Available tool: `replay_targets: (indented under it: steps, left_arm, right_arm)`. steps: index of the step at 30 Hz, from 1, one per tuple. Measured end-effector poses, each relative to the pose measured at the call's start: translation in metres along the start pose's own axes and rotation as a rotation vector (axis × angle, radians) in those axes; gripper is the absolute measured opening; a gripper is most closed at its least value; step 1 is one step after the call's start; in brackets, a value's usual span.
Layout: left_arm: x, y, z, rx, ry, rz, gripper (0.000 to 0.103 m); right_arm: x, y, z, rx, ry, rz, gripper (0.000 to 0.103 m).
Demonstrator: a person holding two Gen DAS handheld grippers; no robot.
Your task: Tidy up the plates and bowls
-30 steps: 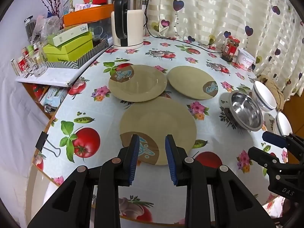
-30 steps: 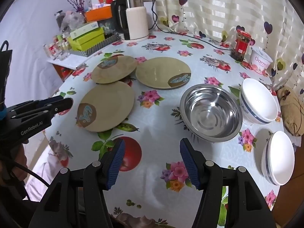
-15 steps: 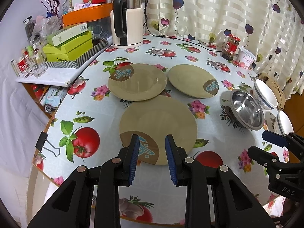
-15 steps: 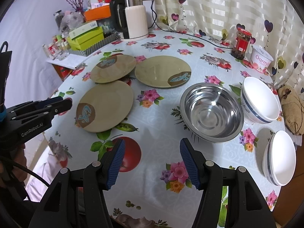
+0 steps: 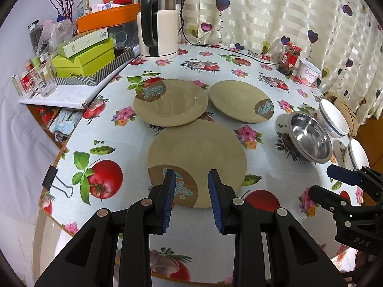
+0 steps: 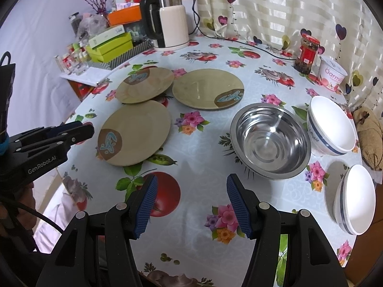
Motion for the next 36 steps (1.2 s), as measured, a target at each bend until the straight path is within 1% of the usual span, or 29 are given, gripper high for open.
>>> replay_targets:
  steps: [18, 26, 36]
  left_arm:
    - [0.002, -0.006, 0.002, -0.008, -0.001, 0.0, 0.029]
    - [0.003, -0.009, 0.004, -0.017, -0.001, 0.001, 0.029]
    - [0.005, -0.011, 0.006, -0.02, -0.004, 0.004, 0.029]
  right_arm:
    - [0.004, 0.002, -0.004, 0.004, -0.015, -0.011, 0.06]
    - [0.005, 0.002, -0.005, 0.006, -0.018, -0.016, 0.064]
    - [0.005, 0.003, -0.01, 0.03, -0.022, -0.038, 0.064]
Point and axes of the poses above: each gripper's, at about its wrist camera, not at the fingertips, and y roughly against the way its jaws point, x to its right, z to its underside, the point moved 7 cm from there along -y, roughly the way its jaws point, and after that the axes turned 14 degrees about y, right-handed, at the moved point
